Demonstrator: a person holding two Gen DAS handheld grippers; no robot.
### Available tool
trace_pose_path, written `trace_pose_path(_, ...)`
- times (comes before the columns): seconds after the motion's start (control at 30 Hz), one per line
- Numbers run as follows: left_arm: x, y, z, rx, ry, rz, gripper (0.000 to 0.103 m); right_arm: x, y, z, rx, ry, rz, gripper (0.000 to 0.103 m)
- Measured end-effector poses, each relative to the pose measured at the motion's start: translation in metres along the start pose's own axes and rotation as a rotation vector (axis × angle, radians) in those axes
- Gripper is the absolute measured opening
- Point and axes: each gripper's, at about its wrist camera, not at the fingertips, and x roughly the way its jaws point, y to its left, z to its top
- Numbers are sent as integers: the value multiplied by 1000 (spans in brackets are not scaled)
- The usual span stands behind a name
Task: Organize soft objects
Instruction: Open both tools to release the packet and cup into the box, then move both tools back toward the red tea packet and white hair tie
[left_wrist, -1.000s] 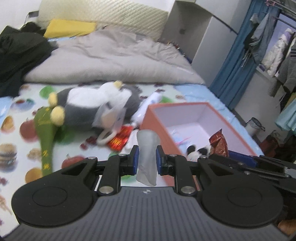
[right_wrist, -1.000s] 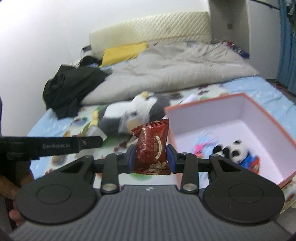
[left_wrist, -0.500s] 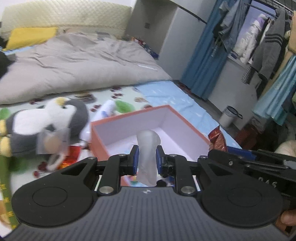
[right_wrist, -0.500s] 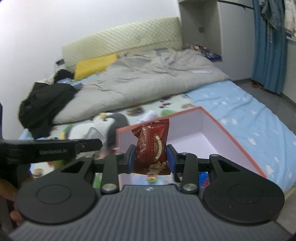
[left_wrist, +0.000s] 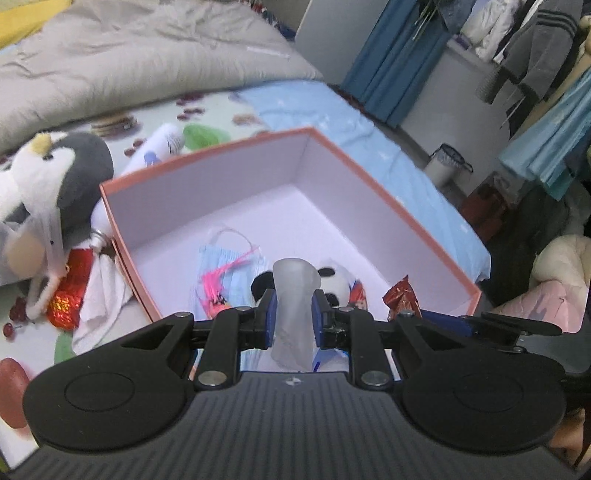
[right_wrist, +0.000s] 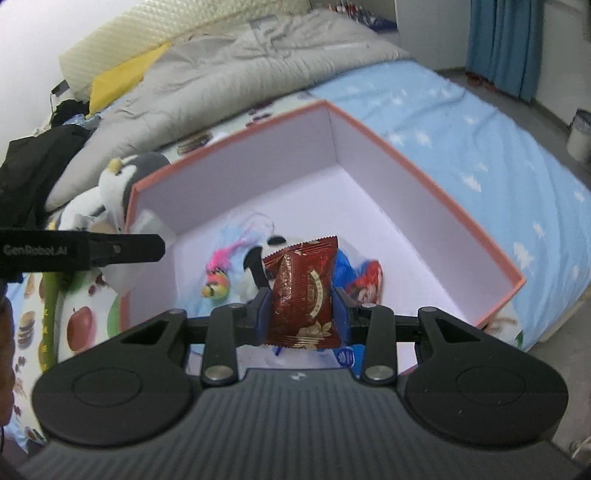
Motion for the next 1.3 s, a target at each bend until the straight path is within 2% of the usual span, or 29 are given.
trace_pose_path(0.2, 7, 0, -9, 22, 16, 19, 25, 8, -1, -6, 3, 18, 8, 40)
trace_pose_path(0.27, 7, 1, -8, 16, 12, 20, 39, 7, -1, -3, 0, 18, 13, 41)
trace_pose_path(0.47, -14, -2, -6, 23, -23, 14, 39, -10, 2, 2, -10, -25, 9, 43)
trace_pose_path(0.7, -69, -16, -6, 66, -132, 2, 39, -52, 17, 7, 18, -157, 24, 43)
trace_pose_path(0.87, -111, -18, -11, 80, -206, 15, 39, -79, 35, 6, -13, -225, 41, 43)
trace_pose_path(1.13, -175, -11, -29, 84, -297, 35, 39, -117, 68, 0, -63, -294, 78, 43)
trace_pose_path(1.3, -207, 2, -50, 52, -338, 18, 41, -134, 86, -11, -58, -329, 109, 43)
